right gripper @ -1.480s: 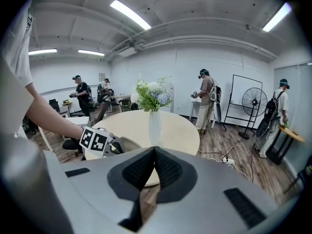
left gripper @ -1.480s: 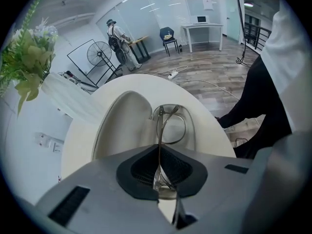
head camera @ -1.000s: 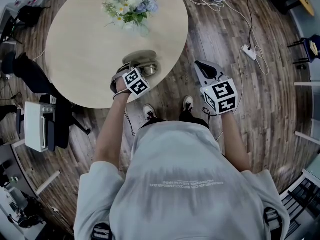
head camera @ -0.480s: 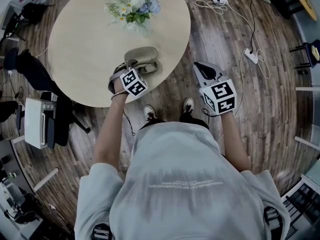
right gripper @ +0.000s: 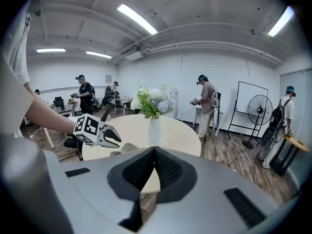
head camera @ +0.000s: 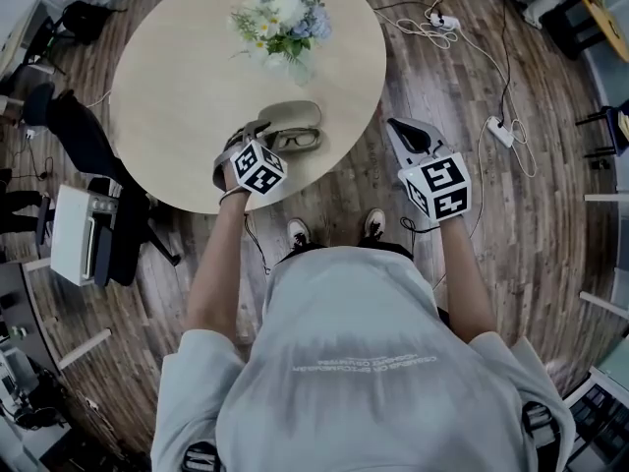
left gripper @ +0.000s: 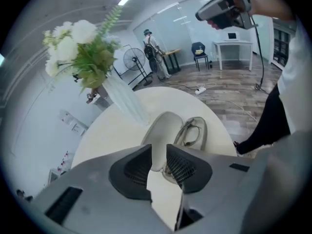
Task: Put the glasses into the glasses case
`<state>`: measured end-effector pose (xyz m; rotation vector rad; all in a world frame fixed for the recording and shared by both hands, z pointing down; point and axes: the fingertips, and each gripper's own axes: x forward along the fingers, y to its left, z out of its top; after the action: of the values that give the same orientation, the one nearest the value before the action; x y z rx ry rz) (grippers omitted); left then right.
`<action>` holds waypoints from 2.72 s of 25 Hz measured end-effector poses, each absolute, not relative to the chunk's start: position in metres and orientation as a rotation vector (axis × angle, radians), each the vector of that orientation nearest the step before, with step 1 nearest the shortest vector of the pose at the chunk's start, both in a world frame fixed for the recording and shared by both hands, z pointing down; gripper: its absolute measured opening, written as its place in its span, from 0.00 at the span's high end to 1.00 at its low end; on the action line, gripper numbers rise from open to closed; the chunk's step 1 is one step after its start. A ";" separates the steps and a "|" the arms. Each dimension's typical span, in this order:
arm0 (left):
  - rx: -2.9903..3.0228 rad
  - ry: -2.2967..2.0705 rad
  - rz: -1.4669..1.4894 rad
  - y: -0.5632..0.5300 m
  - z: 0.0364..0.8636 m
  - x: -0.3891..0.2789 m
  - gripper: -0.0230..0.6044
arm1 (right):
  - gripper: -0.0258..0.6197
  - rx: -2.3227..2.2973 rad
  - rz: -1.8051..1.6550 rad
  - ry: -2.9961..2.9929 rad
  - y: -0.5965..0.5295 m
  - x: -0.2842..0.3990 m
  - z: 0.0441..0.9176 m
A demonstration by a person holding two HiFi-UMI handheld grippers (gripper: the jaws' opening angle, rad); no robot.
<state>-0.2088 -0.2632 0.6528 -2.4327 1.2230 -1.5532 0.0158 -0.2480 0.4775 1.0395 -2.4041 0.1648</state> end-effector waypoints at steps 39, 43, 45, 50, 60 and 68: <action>-2.432 1.778 -0.395 -0.256 0.330 -0.250 0.94 | 0.96 0.965 -0.391 -2.570 -0.315 -0.054 0.324; -2.405 1.754 -0.387 -0.252 0.317 -0.244 0.94 | 0.96 0.950 -0.396 -2.586 -0.310 -0.058 0.321; -2.392 1.739 -0.408 -0.251 0.316 -0.241 0.94 | 0.96 0.946 -0.399 -2.592 -0.309 -0.059 0.320; -2.386 1.716 -0.430 -0.249 0.314 -0.234 0.94 | 0.96 0.934 -0.394 -2.590 -0.307 -0.060 0.320; -2.405 1.729 -0.471 -0.247 0.325 -0.235 0.94 | 0.96 0.922 -0.388 -2.599 -0.304 -0.061 0.324; -2.421 1.752 -0.494 -0.244 0.335 -0.236 0.94 | 0.96 0.909 -0.371 -2.596 -0.301 -0.061 0.331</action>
<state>-0.2363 -0.2444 0.3350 -2.4215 1.7522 -0.4936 -0.0614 -0.3013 0.3310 0.9091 -2.5961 -0.3710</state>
